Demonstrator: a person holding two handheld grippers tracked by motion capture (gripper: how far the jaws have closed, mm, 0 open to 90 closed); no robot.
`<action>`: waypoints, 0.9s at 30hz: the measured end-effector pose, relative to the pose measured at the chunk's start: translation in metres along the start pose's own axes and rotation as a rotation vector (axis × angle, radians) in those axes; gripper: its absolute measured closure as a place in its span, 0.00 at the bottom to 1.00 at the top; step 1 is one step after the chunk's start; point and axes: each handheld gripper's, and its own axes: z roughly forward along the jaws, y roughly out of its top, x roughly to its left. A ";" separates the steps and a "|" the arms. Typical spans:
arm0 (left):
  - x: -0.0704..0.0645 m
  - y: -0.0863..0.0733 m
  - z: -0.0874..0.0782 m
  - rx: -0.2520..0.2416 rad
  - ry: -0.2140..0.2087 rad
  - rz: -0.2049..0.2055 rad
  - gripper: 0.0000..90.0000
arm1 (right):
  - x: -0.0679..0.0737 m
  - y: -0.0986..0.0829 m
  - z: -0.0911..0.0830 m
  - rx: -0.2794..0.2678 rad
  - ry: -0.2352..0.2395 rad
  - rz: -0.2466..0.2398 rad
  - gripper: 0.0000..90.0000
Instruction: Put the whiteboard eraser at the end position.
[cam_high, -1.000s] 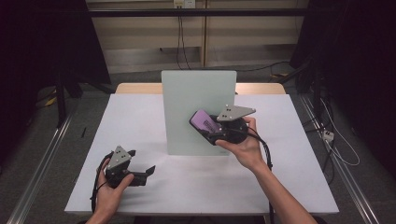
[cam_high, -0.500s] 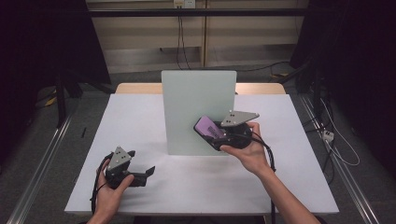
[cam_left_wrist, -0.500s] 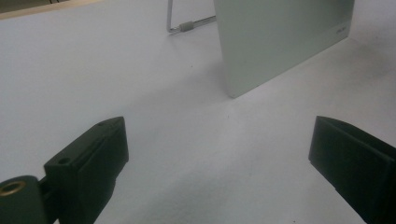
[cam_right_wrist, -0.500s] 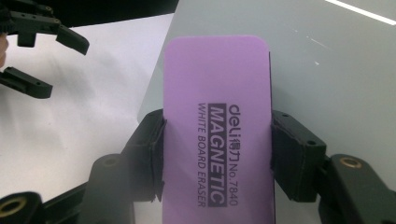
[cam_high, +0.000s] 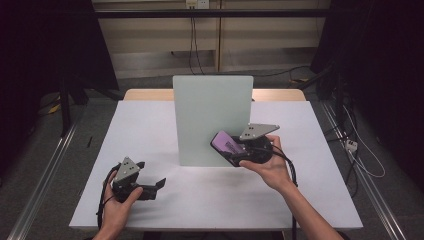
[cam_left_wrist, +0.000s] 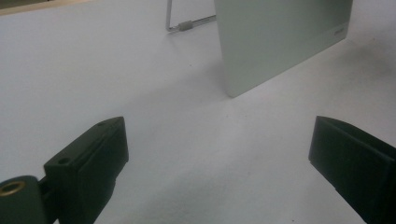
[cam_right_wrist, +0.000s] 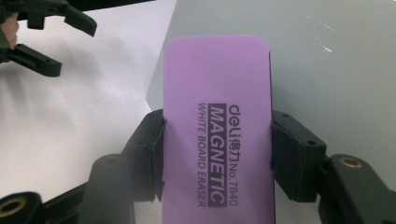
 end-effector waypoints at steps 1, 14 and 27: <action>0.000 0.000 0.000 -0.001 0.000 -0.001 0.05 | 0.000 -0.001 0.000 0.005 0.006 -0.004 0.46; 0.000 0.002 0.002 0.001 0.013 0.004 0.05 | 0.004 -0.011 -0.004 0.035 0.061 -0.002 0.46; 0.000 0.002 -0.001 -0.006 0.014 0.005 0.05 | 0.011 -0.016 0.009 0.130 0.128 -0.029 0.46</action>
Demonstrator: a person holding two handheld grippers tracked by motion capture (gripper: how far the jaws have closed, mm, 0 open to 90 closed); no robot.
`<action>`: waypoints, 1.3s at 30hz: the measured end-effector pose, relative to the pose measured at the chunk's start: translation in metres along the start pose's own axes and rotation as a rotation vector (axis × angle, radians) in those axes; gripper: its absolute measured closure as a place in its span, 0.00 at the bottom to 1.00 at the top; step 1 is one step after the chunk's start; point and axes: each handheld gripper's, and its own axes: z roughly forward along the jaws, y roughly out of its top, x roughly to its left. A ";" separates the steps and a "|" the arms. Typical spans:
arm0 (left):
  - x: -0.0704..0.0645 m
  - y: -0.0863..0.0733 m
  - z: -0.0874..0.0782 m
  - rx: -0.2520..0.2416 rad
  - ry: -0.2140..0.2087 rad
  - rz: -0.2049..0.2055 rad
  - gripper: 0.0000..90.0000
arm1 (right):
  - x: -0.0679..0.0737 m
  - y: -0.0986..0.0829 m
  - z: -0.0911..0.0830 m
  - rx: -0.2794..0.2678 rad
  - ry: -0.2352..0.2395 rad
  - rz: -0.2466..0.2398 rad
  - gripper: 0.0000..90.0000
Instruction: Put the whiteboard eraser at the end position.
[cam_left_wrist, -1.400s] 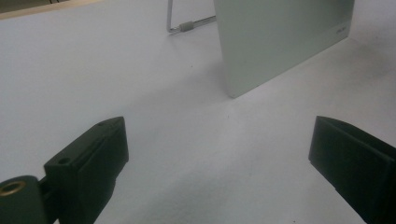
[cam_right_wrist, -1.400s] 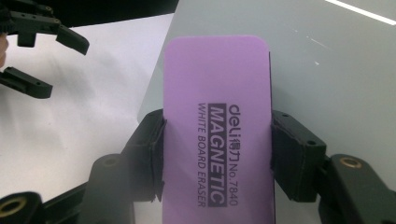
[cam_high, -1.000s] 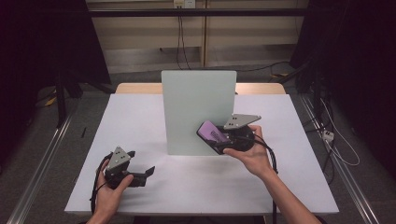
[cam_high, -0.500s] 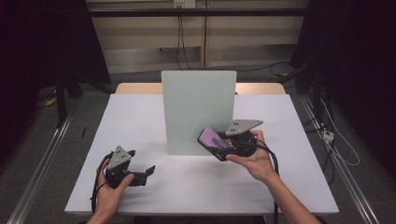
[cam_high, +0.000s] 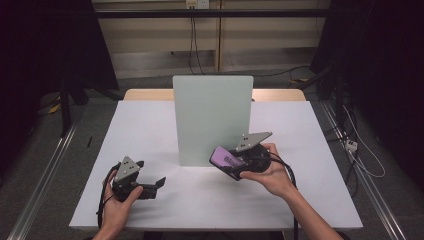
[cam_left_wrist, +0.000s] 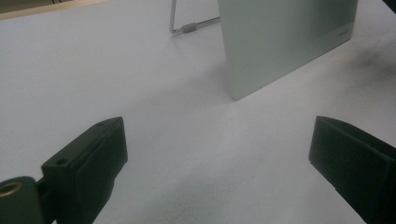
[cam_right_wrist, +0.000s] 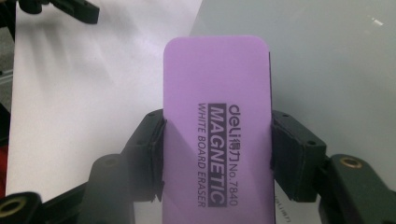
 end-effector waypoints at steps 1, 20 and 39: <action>0.000 0.000 0.000 0.000 -0.002 -0.002 0.05 | 0.001 0.000 0.001 0.009 0.009 -0.004 0.46; 0.000 0.000 0.000 -0.001 -0.007 0.000 0.05 | 0.020 -0.003 0.018 0.137 0.118 -0.067 0.46; 0.000 0.000 0.000 0.002 -0.009 0.003 0.05 | 0.028 -0.002 0.042 0.253 0.150 -0.098 0.46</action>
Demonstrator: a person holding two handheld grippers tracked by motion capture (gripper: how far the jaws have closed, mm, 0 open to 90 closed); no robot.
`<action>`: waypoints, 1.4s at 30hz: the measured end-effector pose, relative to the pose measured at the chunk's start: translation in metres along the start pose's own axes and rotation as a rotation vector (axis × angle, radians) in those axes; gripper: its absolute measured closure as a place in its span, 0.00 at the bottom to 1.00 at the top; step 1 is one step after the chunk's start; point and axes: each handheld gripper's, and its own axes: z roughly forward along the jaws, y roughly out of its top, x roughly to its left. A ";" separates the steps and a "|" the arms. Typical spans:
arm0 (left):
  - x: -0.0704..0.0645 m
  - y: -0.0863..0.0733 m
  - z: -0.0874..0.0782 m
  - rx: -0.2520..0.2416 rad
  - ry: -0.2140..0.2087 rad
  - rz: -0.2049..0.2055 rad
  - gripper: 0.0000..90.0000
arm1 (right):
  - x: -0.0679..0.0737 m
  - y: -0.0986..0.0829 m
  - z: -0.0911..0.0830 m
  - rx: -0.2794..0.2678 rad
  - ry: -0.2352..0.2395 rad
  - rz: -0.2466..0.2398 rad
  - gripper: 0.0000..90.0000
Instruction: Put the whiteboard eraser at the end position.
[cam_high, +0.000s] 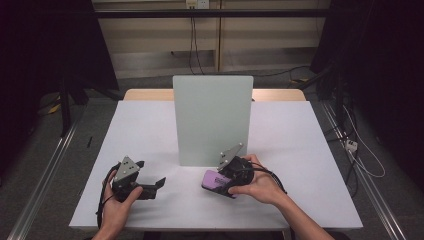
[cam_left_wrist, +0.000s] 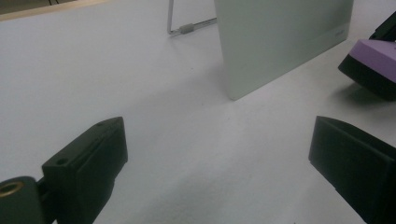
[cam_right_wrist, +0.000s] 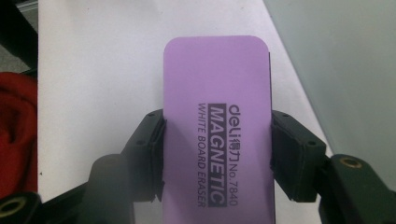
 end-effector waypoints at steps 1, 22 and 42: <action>0.000 0.000 0.000 -0.003 -0.001 0.000 0.05 | 0.000 0.000 0.002 0.002 0.004 -0.004 0.46; 0.000 -0.001 0.001 0.006 -0.002 -0.003 0.05 | 0.003 -0.001 0.016 0.019 0.015 -0.024 0.46; 0.000 -0.001 0.001 0.006 -0.003 -0.004 0.05 | -0.001 -0.005 0.018 -0.013 0.041 0.011 0.44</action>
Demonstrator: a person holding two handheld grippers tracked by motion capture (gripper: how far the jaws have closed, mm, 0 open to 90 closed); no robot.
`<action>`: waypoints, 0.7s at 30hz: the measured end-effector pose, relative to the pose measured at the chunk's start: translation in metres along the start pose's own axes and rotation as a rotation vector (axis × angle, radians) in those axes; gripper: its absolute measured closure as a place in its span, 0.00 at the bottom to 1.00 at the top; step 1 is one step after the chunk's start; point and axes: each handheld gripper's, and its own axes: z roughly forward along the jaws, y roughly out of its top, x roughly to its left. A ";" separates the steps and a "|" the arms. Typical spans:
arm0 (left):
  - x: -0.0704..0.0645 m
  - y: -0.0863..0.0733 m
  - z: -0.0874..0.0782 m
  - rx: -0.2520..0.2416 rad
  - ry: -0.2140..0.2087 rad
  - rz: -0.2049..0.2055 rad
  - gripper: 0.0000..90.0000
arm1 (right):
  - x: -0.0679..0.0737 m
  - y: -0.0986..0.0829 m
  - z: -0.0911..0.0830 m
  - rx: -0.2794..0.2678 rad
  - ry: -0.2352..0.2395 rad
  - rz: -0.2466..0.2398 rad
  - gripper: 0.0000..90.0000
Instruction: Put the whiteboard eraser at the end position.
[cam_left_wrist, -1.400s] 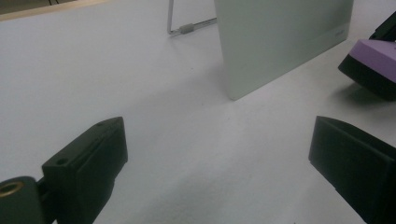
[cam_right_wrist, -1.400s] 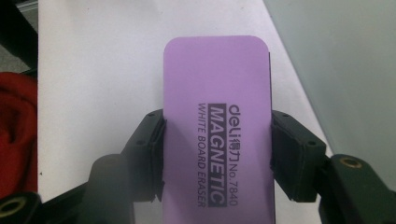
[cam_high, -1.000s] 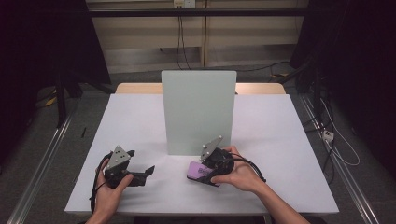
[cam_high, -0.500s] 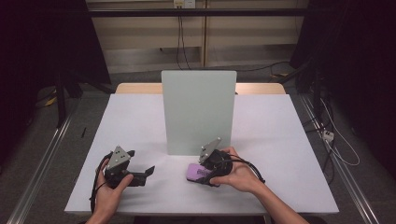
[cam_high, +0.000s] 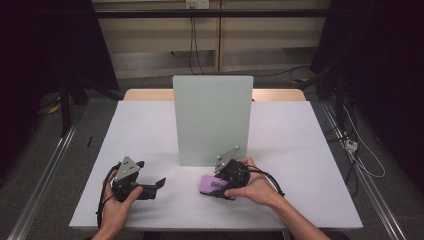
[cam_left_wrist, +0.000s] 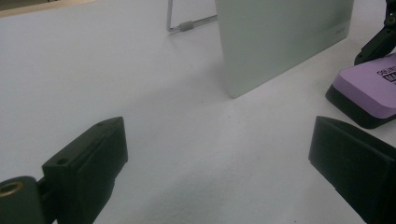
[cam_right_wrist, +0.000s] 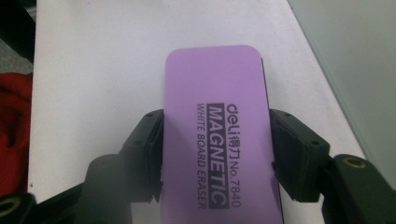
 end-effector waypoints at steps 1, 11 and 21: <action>0.000 0.000 0.000 0.002 0.000 0.005 0.05 | 0.000 0.000 0.000 0.000 0.002 0.003 0.43; 0.000 0.000 0.000 -0.001 0.000 0.001 0.05 | -0.001 -0.001 0.001 -0.012 -0.022 0.027 0.25; 0.001 0.000 -0.001 -0.006 0.008 -0.002 0.05 | -0.001 -0.001 -0.002 -0.033 -0.056 0.043 0.09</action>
